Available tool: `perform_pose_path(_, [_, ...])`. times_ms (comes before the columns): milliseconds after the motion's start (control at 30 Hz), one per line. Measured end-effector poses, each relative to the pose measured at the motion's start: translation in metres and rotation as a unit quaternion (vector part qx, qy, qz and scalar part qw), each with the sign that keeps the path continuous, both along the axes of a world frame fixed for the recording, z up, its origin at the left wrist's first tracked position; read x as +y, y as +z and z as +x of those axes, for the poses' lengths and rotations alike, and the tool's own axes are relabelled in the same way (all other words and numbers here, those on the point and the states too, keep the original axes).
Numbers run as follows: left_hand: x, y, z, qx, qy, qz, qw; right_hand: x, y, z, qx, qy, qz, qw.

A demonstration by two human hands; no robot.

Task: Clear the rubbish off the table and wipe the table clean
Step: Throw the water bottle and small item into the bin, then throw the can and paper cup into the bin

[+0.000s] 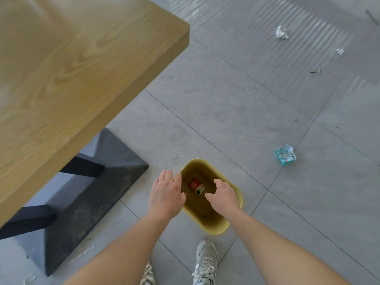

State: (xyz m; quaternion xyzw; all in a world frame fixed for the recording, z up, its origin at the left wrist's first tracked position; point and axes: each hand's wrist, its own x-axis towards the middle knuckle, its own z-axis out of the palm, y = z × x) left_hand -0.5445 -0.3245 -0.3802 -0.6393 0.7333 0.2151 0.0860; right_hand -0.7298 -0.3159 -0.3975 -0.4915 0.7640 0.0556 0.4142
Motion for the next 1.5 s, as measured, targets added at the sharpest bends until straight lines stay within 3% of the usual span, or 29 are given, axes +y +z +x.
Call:
perform_pose_path(367, [0.002,0.084,0.004,-0.059,-0.054,-0.004,0.997,-0.005,0.092,0.012,0.03,0.069,-0.056,0.996])
perform_pose_path(633, [0.024,0.189,0.009,-0.021,-0.008,-0.063,0.998,0.006,0.196,0.013,0.067,0.157,-0.104,0.98])
perform_pose_path(933, [0.052,0.313,0.028,-0.039,0.026,-0.146,0.988,0.01,0.326,0.032,0.042,0.203,-0.196,0.958])
perform_pose_path(1233, [0.095,0.38,0.093,-0.055,0.095,-0.194,0.975,0.021,0.401,0.087,0.015,0.277,-0.26,0.925])
perform_pose_path(1500, [0.154,0.417,0.196,-0.07,0.19,-0.209,0.957,0.046,0.449,0.187,-0.024,0.338,-0.317,0.886])
